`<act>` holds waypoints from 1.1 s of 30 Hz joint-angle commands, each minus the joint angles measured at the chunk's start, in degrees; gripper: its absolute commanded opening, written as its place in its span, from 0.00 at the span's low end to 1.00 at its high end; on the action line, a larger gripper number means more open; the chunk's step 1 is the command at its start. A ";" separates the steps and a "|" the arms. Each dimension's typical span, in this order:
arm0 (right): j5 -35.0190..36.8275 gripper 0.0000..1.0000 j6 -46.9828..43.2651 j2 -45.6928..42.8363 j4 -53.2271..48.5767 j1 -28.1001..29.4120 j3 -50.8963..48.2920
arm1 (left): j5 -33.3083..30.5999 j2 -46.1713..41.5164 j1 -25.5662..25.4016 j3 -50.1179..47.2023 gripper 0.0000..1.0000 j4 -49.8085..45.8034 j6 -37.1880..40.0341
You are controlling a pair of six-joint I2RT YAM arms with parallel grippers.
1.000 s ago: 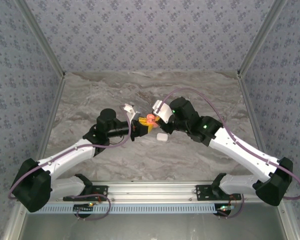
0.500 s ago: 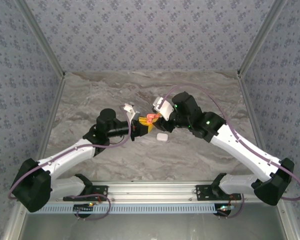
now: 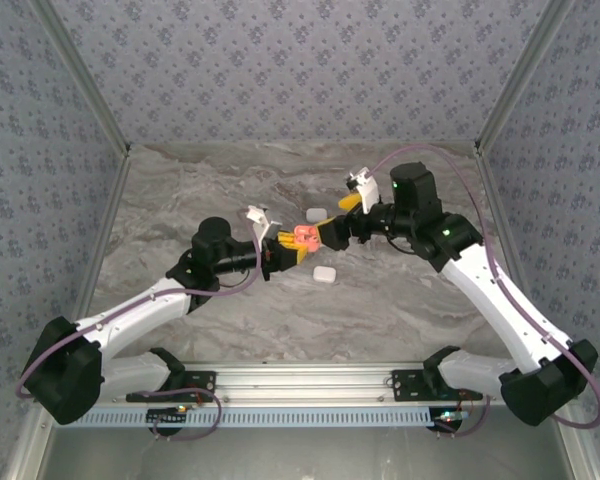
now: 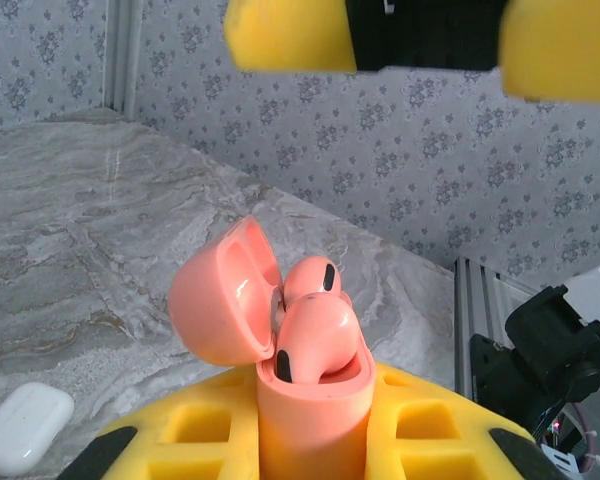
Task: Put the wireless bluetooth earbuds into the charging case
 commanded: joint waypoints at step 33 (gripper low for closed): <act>-0.67 1.00 2.22 -0.11 -6.38 3.02 0.61 | -1.44 1.07 -0.88 2.82 0.00 -1.93 -1.26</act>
